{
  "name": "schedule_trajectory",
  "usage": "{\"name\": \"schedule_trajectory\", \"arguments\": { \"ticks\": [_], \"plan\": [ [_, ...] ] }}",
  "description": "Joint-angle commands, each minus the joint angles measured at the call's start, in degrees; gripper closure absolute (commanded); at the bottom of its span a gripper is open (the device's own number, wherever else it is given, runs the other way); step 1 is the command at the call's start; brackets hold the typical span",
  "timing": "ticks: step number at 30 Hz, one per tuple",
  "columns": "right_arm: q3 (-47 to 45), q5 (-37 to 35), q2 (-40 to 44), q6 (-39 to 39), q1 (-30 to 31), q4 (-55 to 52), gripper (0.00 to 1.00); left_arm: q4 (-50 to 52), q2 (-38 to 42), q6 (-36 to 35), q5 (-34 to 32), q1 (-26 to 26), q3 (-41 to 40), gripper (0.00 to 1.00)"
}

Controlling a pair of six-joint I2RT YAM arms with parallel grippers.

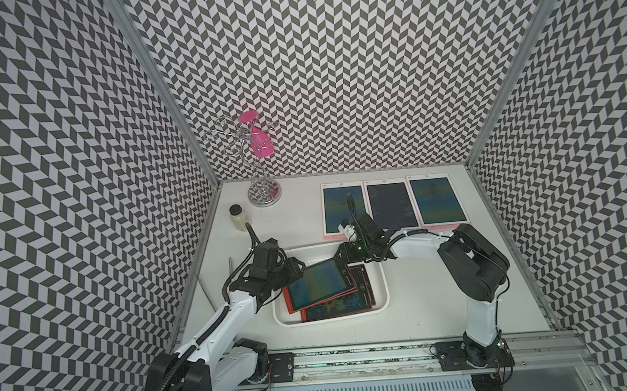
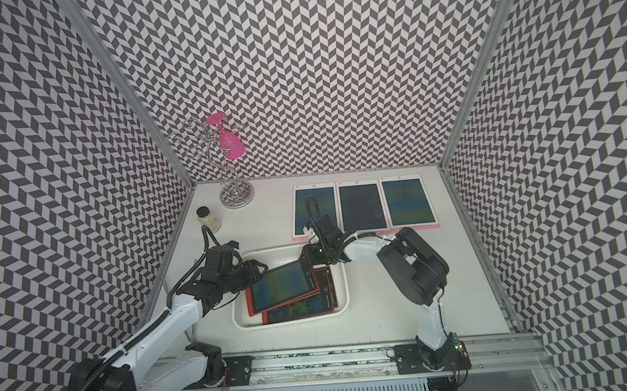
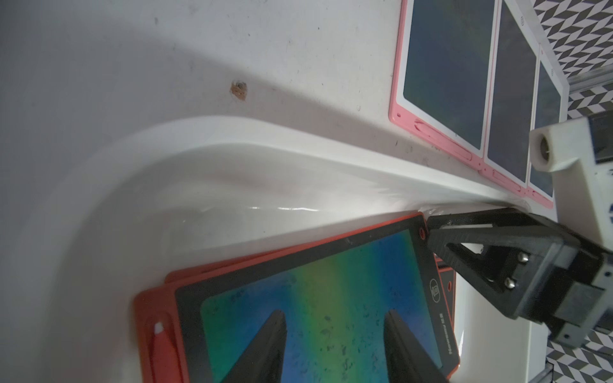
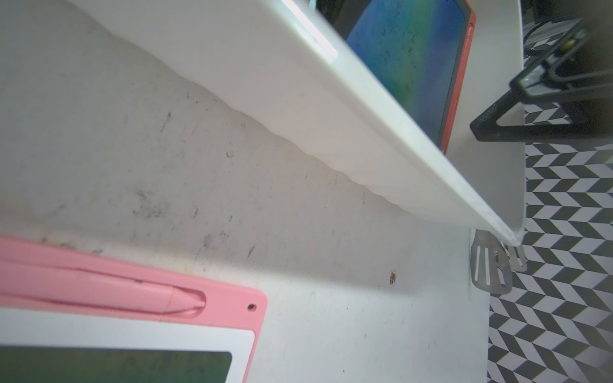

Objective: Take out the writing tablet from the storage box
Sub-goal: Pick up the writing tablet from the storage box.

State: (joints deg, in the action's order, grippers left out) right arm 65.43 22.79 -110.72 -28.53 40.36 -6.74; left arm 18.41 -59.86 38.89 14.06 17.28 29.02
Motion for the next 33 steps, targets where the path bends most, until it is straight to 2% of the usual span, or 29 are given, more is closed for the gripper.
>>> {"name": "schedule_trajectory", "arguments": {
  "ticks": [1, 6, 11, 17, 26, 33],
  "plan": [
    [0.5, -0.6, -0.7, 0.4, 0.2, 1.3, 0.62, 7.1, -0.9, 2.1, -3.6, 2.2, 2.2, 0.50],
    [0.5, -0.5, -0.3, 0.9, 0.2, 0.9, 0.63, 12.9, -4.4, 5.6, -10.6, 6.6, 4.1, 0.50],
    [0.4, 0.2, -0.5, 1.2, 0.2, 1.3, 0.62, 15.4, -5.8, 8.4, -13.3, 7.4, 4.1, 0.50],
    [0.9, 0.9, -1.1, 1.9, 0.2, 1.1, 0.63, 18.7, -3.2, 11.5, -18.9, 7.9, 4.8, 0.50],
    [2.0, 1.8, -2.3, 2.7, 0.0, 0.5, 0.62, 19.4, -3.0, 15.0, -21.0, 8.4, 2.6, 0.49],
    [2.2, 2.1, -2.7, 2.7, -0.1, 0.8, 0.63, 22.3, -0.6, 16.9, -24.1, 9.8, 4.1, 0.48]
  ]
}}
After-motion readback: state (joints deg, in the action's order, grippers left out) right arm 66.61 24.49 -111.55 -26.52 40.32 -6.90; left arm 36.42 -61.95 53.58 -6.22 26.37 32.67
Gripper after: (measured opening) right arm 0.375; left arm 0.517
